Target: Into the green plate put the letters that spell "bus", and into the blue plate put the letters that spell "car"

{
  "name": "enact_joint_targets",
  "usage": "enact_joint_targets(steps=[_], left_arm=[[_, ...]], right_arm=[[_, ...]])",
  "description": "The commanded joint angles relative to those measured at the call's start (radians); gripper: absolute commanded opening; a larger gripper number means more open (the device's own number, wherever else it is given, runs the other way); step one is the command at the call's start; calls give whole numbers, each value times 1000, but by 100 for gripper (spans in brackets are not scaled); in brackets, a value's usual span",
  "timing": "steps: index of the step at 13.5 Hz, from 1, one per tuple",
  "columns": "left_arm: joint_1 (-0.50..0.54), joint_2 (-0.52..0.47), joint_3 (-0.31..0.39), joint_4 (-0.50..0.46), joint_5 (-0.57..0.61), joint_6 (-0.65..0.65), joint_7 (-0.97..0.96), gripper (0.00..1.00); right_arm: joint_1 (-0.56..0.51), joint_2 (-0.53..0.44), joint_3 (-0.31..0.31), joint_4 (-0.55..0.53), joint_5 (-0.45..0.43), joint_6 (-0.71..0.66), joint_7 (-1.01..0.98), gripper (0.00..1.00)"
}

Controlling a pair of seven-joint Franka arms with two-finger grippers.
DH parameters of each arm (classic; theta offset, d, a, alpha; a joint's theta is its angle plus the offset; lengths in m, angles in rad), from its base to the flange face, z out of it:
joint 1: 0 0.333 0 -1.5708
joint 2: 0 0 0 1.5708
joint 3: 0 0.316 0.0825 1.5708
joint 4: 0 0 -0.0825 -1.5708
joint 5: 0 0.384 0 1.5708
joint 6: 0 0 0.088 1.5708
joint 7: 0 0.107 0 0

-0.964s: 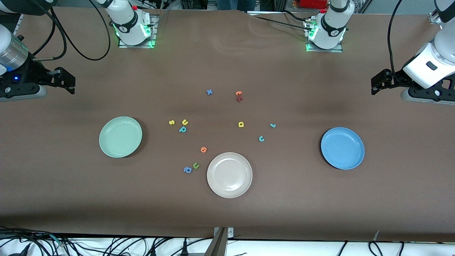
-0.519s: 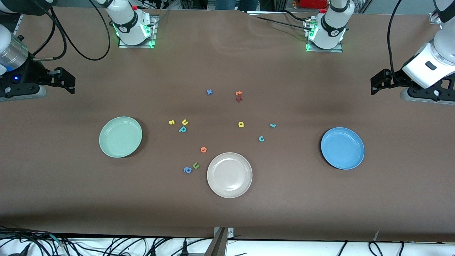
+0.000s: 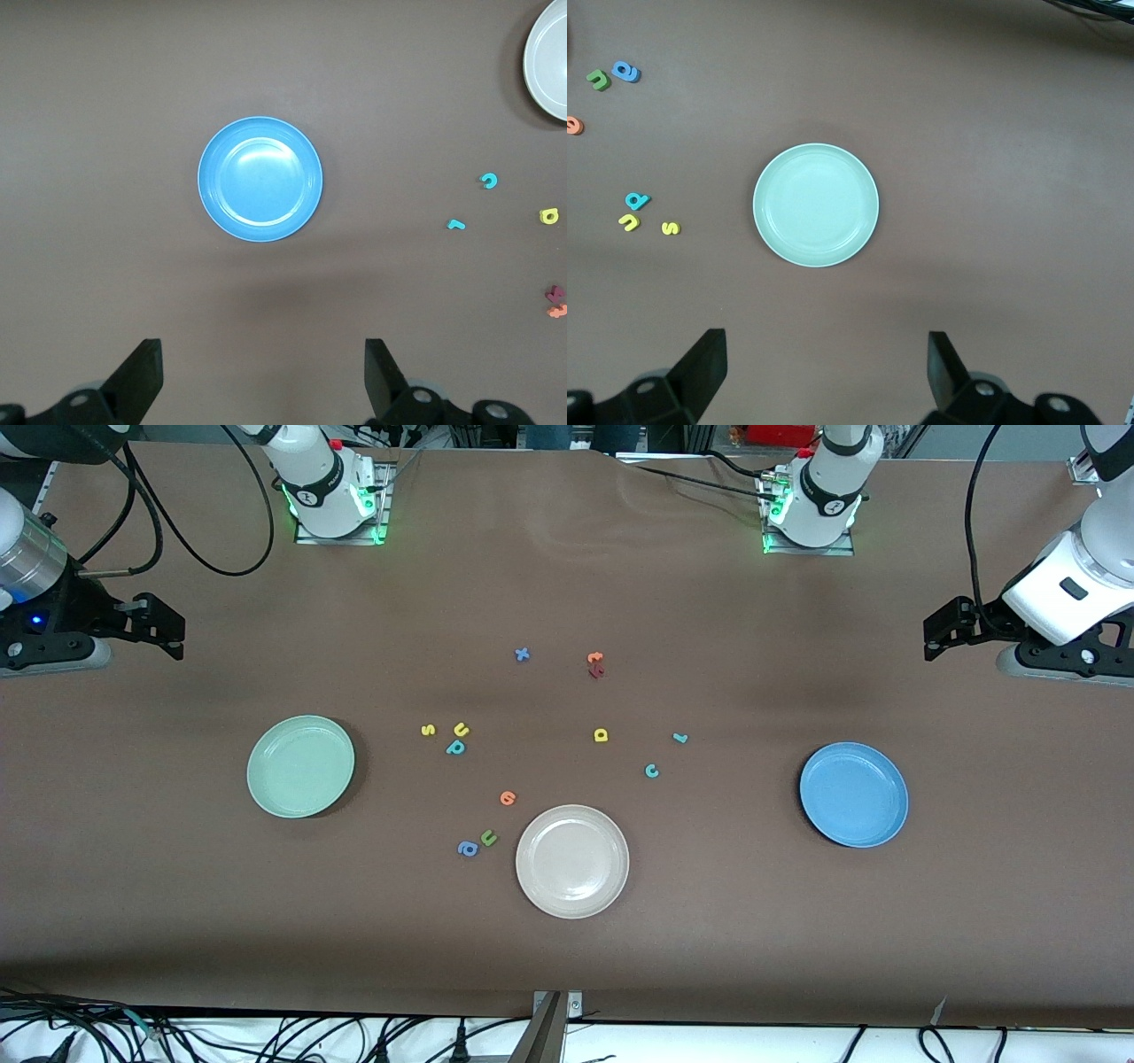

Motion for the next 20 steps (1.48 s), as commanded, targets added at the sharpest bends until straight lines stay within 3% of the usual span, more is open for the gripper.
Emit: enact_joint_targets(steps=[1,20], left_arm=[[-1,9,1,32,-16,-41,1,100],[1,10,-23,30,-14,-44,7,100]], right_arm=[[0,-8,3,-3,-15,-8,8,100],[0,-8,3,-3,-15,-11,14,100]])
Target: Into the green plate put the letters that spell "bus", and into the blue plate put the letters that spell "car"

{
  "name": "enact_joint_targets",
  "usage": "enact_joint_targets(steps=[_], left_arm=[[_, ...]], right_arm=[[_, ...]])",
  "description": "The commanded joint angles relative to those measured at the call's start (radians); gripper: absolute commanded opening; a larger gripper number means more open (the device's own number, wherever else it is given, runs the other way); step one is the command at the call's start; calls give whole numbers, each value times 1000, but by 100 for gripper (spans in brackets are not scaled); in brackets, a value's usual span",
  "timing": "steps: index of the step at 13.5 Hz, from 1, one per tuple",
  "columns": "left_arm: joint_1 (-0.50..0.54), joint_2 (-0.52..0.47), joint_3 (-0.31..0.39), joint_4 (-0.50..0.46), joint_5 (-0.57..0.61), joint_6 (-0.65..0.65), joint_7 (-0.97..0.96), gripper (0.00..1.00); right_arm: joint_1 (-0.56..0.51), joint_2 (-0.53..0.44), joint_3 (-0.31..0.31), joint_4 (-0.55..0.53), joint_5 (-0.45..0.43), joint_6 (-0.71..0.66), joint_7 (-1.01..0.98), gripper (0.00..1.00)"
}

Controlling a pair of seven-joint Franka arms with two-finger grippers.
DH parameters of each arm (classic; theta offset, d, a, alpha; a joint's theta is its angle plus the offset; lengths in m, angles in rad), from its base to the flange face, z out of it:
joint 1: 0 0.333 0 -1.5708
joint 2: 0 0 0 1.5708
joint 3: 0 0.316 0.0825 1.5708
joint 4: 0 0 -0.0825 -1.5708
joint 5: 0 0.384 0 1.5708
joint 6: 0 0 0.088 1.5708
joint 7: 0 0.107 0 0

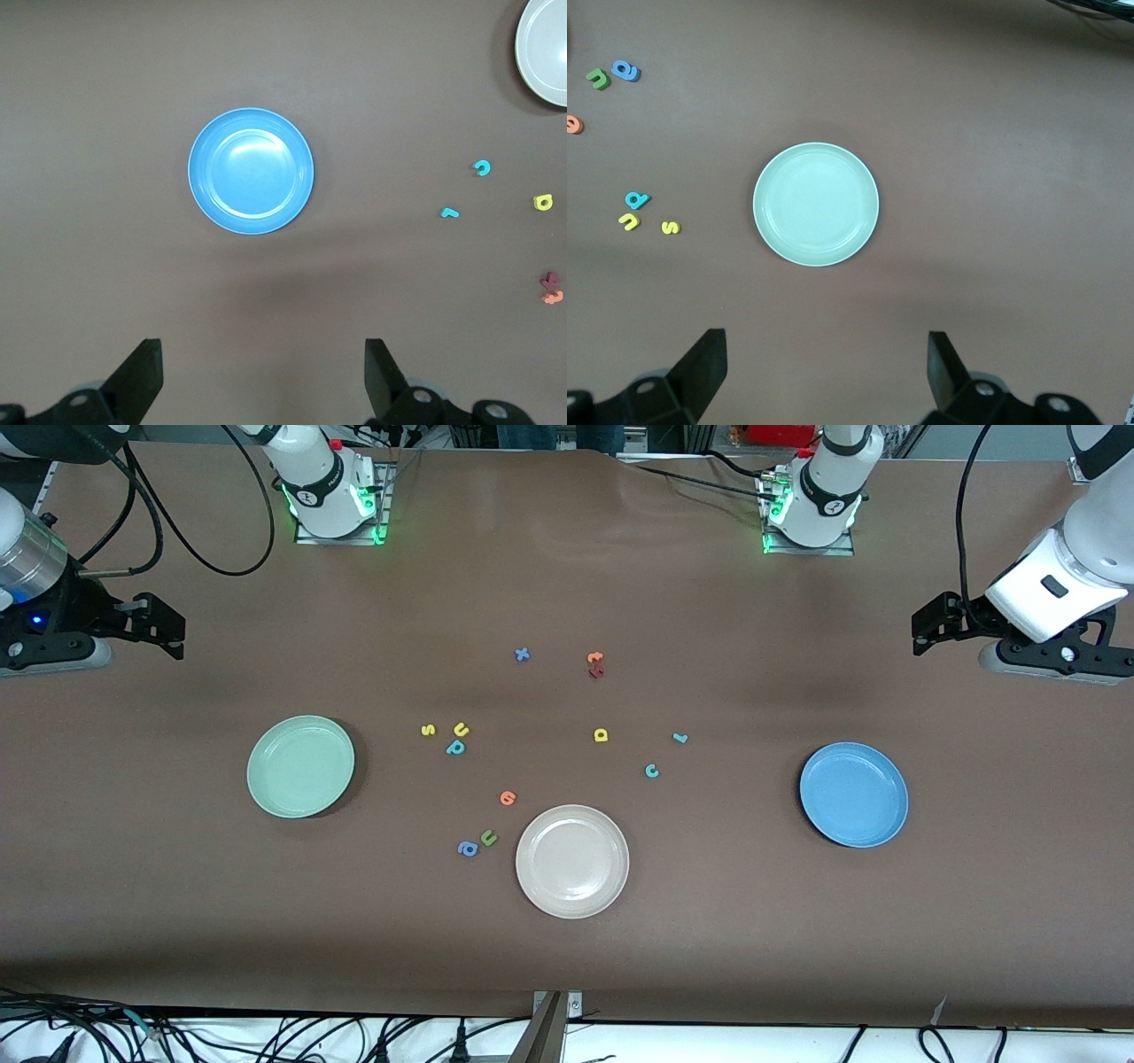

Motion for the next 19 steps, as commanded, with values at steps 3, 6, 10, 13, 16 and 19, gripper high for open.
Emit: enact_joint_targets(steps=[3,6,10,13,16,19], left_arm=[[2,10,-3,30,-27,-25,9,100],[12,12,-3,29,-60,-32,10,100],[16,12,1,27,-60,-34,10,100],[16,12,1,27,-60,-38,10,100],[16,12,-1,27,-63,-49,10,100],[17,12,-1,27,-88,-51,10,100]], right_arm=[[0,-8,3,-3,-15,-7,15,100],[0,-8,3,-3,-15,-9,14,100],[0,-8,3,-3,-15,-9,15,100],[0,-8,3,-3,-15,-9,17,100],[2,-8,3,-3,-15,-9,17,100],[2,-8,4,-3,-14,-9,17,100]])
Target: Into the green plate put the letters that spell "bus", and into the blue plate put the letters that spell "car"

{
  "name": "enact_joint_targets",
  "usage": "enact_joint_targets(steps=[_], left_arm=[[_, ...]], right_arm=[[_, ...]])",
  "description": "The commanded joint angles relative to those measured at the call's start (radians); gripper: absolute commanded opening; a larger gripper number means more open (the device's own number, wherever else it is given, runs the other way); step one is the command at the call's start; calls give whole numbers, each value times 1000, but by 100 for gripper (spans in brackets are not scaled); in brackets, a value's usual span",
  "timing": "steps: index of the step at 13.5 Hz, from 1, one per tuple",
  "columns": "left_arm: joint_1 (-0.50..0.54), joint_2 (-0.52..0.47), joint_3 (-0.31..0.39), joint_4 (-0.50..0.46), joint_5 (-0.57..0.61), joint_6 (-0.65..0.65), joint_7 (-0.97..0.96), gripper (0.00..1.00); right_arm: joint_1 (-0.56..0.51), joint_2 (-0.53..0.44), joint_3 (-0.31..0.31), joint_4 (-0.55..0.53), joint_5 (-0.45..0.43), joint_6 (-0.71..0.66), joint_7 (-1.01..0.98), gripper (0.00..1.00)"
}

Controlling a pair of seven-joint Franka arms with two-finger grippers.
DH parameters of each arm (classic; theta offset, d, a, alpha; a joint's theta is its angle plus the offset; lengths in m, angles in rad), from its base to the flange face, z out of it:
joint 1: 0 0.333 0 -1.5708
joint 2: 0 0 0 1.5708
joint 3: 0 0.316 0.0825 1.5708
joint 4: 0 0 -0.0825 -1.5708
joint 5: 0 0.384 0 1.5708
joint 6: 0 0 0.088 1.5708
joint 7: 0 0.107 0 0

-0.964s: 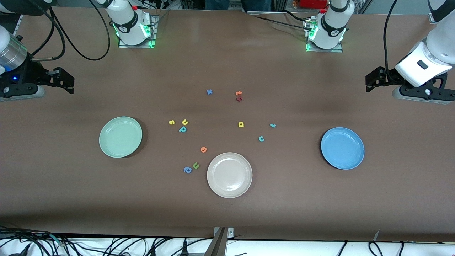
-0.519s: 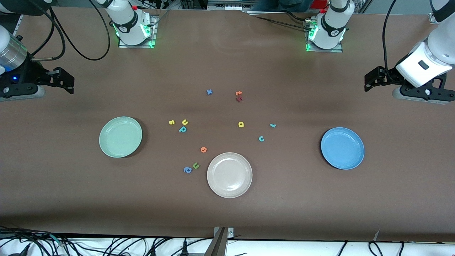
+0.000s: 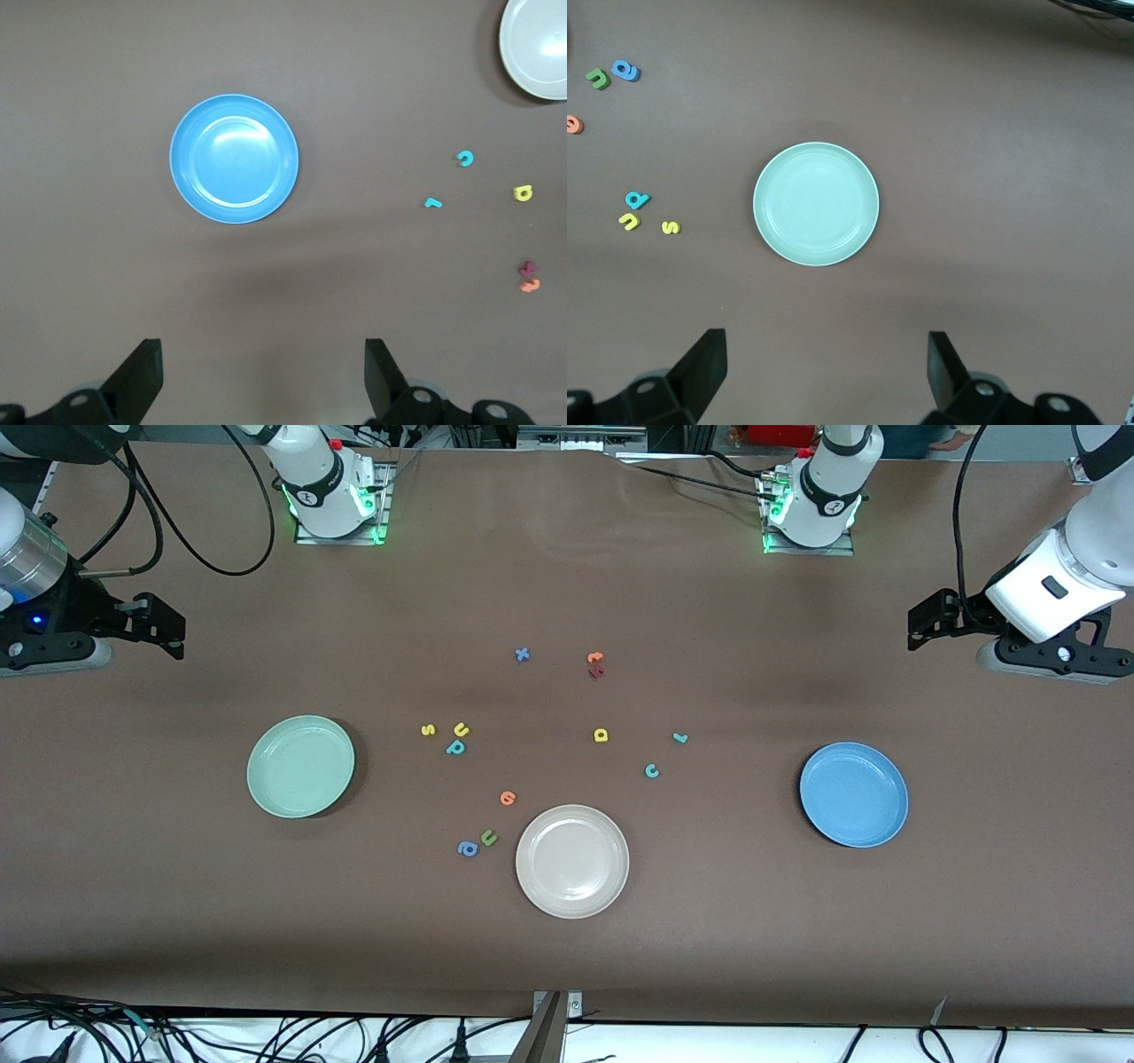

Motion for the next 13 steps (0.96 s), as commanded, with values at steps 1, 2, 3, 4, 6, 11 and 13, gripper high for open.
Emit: enact_joint_targets(steps=[1,2,3,4,6,11,13], left_arm=[[11,11,-1,27,-36,-24,10,100],[10,11,-1,27,-34,-24,9,100],[10,11,-1,27,-34,-26,9,100],[10,11,-1,27,-34,-34,9,100],[10,12,-1,27,-34,-43,9,100],[6,12,-3,27,-31,-43,3,100],[6,12,-3,27,-32,-43,3,100]], right_arm=[[1,-8,4,-3,-14,-8,17,100],[1,-8,6,-3,-14,-8,17,100],[3,-8,6,-5,-12,-8,17,100],[3,-8,6,-5,-14,-9,18,100],[3,-8,6,-3,-14,-9,17,100],[3,-9,6,-3,-14,-9,17,100],[3,-8,6,-5,-12,-8,18,100]])
